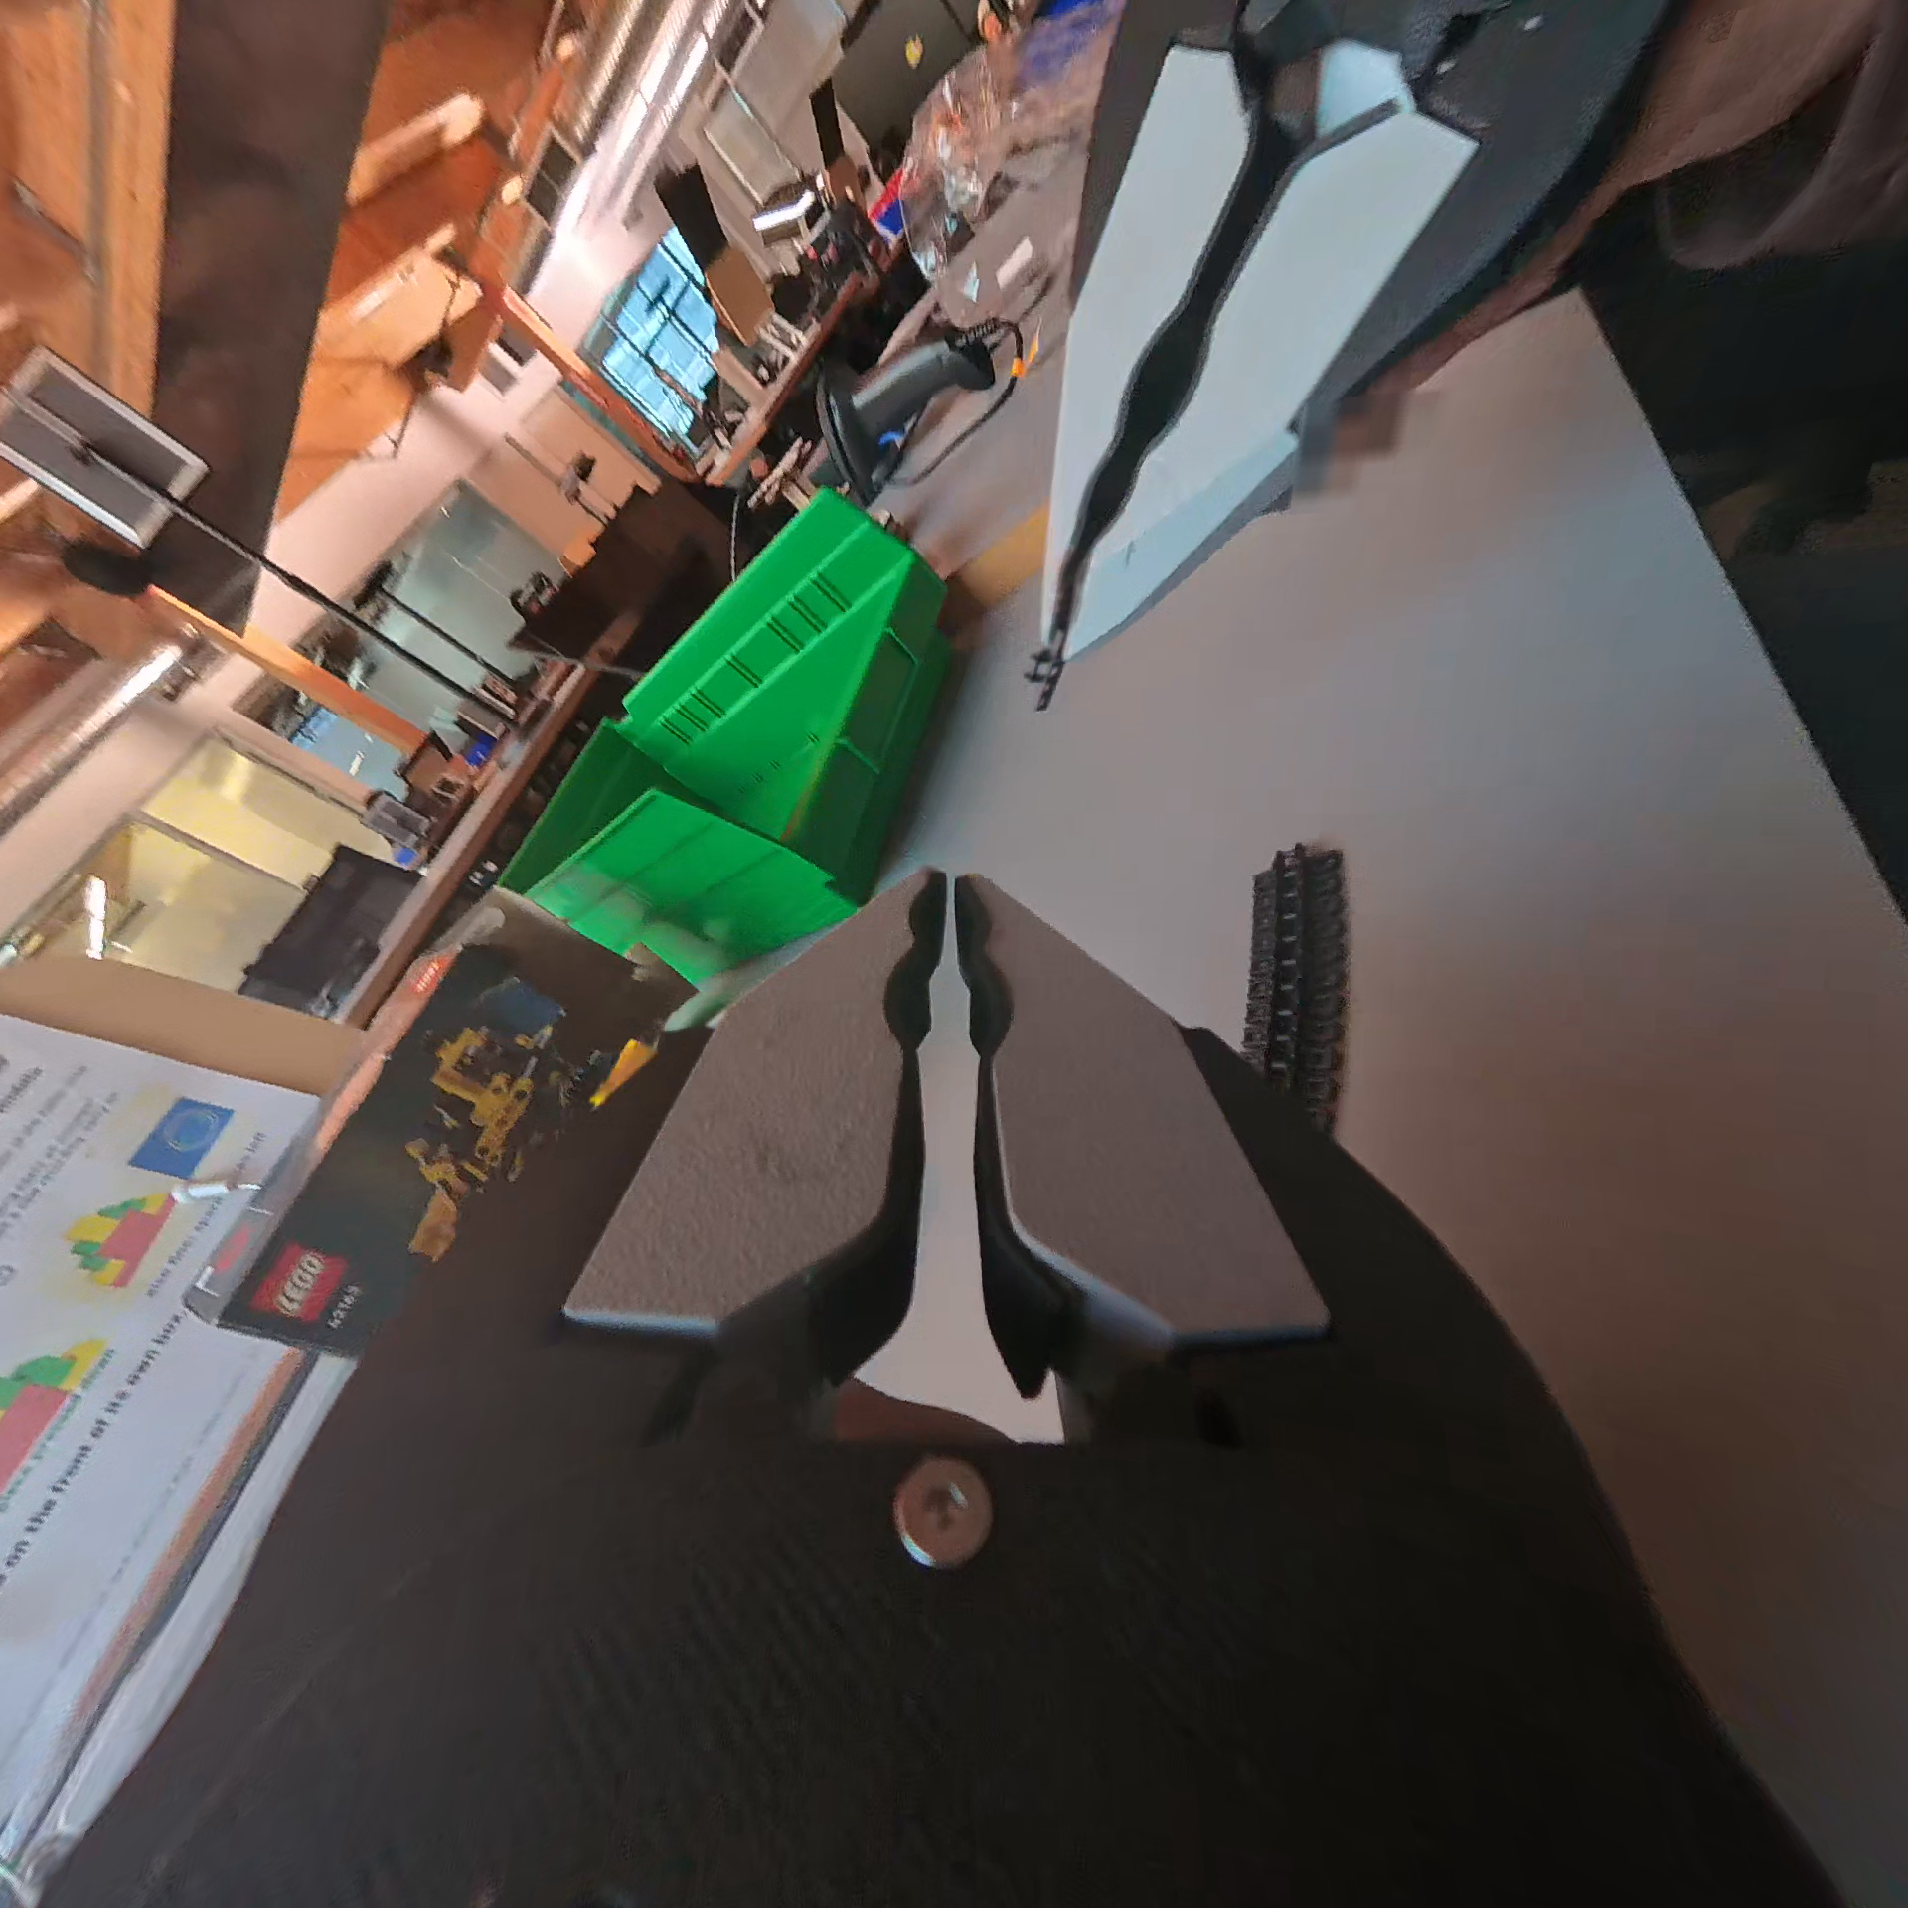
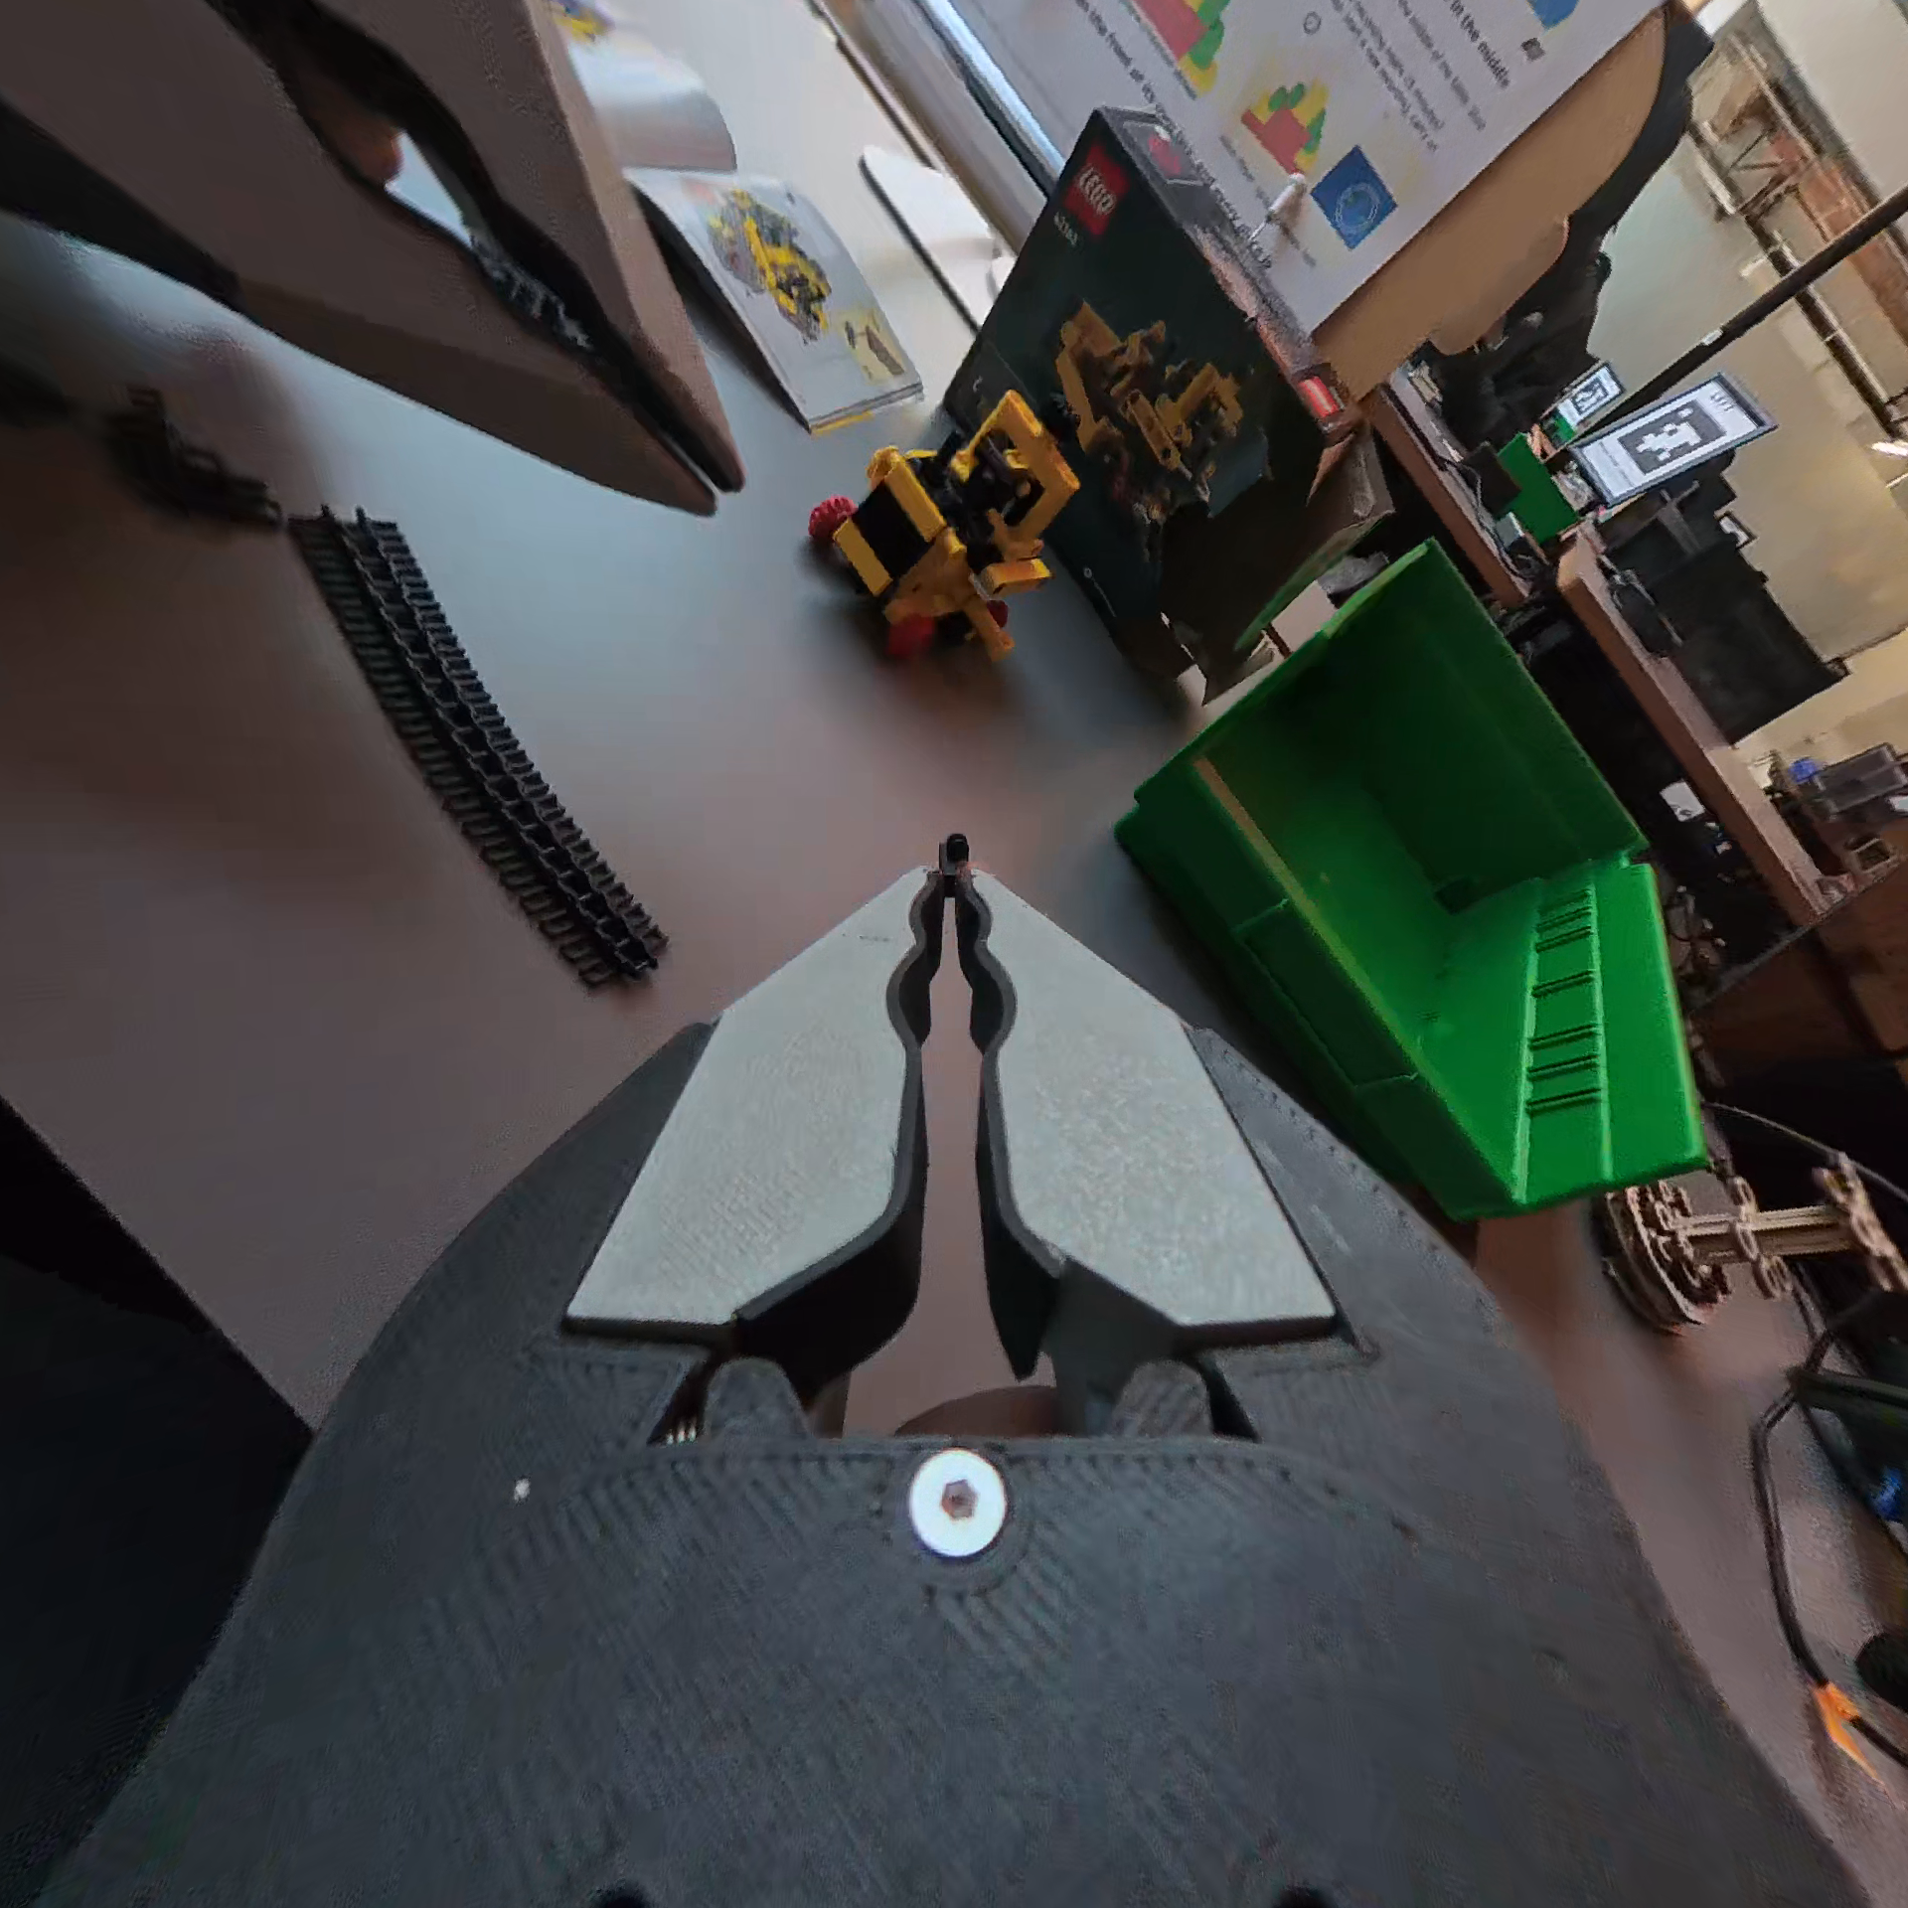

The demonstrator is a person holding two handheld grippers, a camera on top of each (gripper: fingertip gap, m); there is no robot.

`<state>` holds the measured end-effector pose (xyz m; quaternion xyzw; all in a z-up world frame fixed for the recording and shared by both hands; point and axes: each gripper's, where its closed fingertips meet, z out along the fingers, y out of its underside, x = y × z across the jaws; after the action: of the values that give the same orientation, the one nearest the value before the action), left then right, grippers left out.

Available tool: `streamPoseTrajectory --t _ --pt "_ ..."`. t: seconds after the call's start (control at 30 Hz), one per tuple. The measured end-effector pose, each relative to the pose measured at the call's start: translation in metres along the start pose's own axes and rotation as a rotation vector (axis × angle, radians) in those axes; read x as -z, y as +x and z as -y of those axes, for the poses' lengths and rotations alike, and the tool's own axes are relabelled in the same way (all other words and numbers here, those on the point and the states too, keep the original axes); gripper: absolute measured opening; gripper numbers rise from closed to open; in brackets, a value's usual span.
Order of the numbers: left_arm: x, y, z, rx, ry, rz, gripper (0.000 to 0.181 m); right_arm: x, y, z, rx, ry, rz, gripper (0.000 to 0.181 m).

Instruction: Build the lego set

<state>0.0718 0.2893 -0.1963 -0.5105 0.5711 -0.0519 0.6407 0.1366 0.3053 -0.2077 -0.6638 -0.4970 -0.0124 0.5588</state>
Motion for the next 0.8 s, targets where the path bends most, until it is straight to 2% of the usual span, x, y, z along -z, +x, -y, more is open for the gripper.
streamPoseTrajectory --t 0.17,0.33,0.47,0.8 --pt "-0.003 -0.003 -0.008 0.032 -0.031 -0.001 0.0 -0.002 -0.017 -0.01 0.178 -0.06 0.001 0.0" --pt "-0.005 -0.003 -0.012 0.029 -0.048 0.005 0.0 -0.004 -0.037 -0.021 0.33 -0.116 0.077 0.0" --pt "-0.006 -0.003 -0.013 -0.005 -0.054 0.022 0.0 -0.007 -0.042 -0.027 0.449 -0.163 0.114 0.0" --pt "-0.004 -0.007 -0.014 0.071 -0.052 0.006 0.0 -0.013 -0.051 -0.033 0.652 -0.234 0.148 0.0"
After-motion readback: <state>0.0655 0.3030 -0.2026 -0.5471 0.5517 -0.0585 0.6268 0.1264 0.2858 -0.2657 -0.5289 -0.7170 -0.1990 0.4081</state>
